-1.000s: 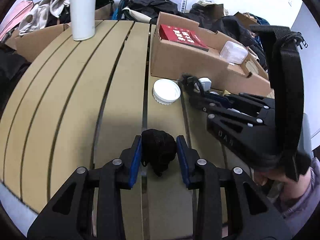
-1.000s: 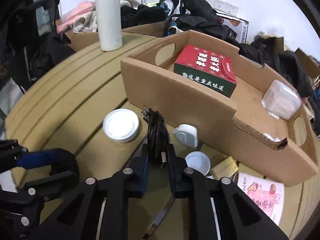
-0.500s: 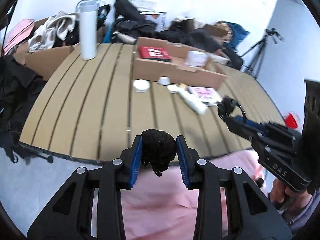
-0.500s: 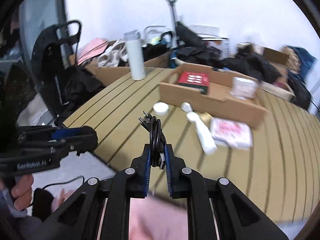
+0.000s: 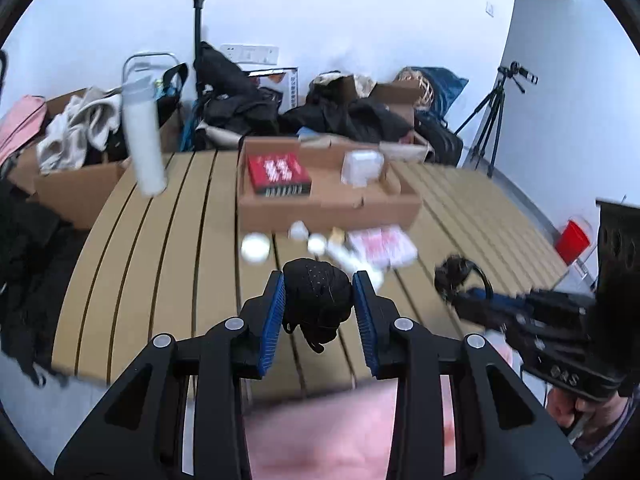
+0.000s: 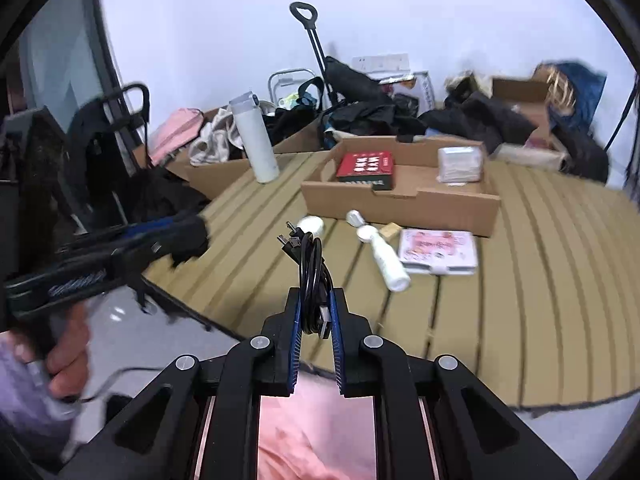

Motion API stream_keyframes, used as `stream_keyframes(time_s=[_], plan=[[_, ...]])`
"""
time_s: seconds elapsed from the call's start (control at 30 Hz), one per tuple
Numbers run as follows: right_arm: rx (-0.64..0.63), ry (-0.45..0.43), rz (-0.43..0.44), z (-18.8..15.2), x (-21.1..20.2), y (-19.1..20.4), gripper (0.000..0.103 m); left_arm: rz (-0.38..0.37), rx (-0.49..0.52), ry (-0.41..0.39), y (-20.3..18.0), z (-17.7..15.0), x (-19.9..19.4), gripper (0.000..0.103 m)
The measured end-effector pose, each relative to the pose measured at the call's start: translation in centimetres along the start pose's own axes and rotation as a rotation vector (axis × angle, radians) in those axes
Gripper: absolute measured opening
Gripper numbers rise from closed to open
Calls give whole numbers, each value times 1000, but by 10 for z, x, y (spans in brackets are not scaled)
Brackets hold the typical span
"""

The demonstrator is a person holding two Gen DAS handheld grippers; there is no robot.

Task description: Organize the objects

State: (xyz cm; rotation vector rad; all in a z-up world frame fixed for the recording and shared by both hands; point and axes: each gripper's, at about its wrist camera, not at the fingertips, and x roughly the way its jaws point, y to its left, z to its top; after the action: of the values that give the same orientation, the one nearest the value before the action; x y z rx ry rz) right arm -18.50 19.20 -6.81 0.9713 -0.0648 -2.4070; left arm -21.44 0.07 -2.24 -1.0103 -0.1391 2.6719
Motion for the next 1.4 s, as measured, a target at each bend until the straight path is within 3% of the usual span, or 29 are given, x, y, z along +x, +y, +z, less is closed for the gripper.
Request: stream_keyframes(time_s=[0.17, 0.33, 0.47, 0.57, 0.63, 0.73, 0.77, 0.83, 0.9, 0.97, 1.03, 1.1, 1.2, 1.23, 1.4], plan=[[-28, -35, 20, 78, 30, -15, 15, -51, -31, 66, 26, 77, 69, 30], [54, 73, 59, 138, 114, -53, 15, -20, -68, 159, 59, 123, 158, 30], [123, 203, 20, 161, 196, -81, 15, 35, -93, 254, 78, 122, 218, 31], [287, 292, 99, 157, 252, -107, 16, 92, -104, 279, 91, 111, 244, 42], [363, 354, 159, 150, 279, -114, 18, 55, -106, 278, 97, 104, 246, 49], [330, 447, 104, 140, 303, -107, 28, 26, -89, 252, 99, 97, 242, 49], [318, 434, 95, 138, 303, -106, 29, 31, -89, 247, 100, 97, 243, 48], [332, 423, 113, 138, 299, -104, 31, 91, -110, 260, 101, 92, 244, 33], [335, 411, 130, 139, 289, -102, 47, 132, -76, 250, 94, 87, 244, 26], [319, 400, 151, 140, 276, -96, 71, 151, -48, 262, 85, 81, 239, 25], [296, 393, 138, 142, 267, -90, 77, 159, -35, 279, 77, 77, 235, 26], [257, 362, 59, 144, 248, -85, 77, 172, -37, 257, 74, 77, 223, 26], [237, 329, 4, 153, 214, -84, 77, 201, -34, 179, 71, 85, 189, 33], [223, 312, -13, 157, 199, -84, 77, 211, -45, 151, 71, 91, 171, 43], [88, 209, -163, 170, 109, -82, 77, 272, -68, 32, 69, 103, 73, 68]])
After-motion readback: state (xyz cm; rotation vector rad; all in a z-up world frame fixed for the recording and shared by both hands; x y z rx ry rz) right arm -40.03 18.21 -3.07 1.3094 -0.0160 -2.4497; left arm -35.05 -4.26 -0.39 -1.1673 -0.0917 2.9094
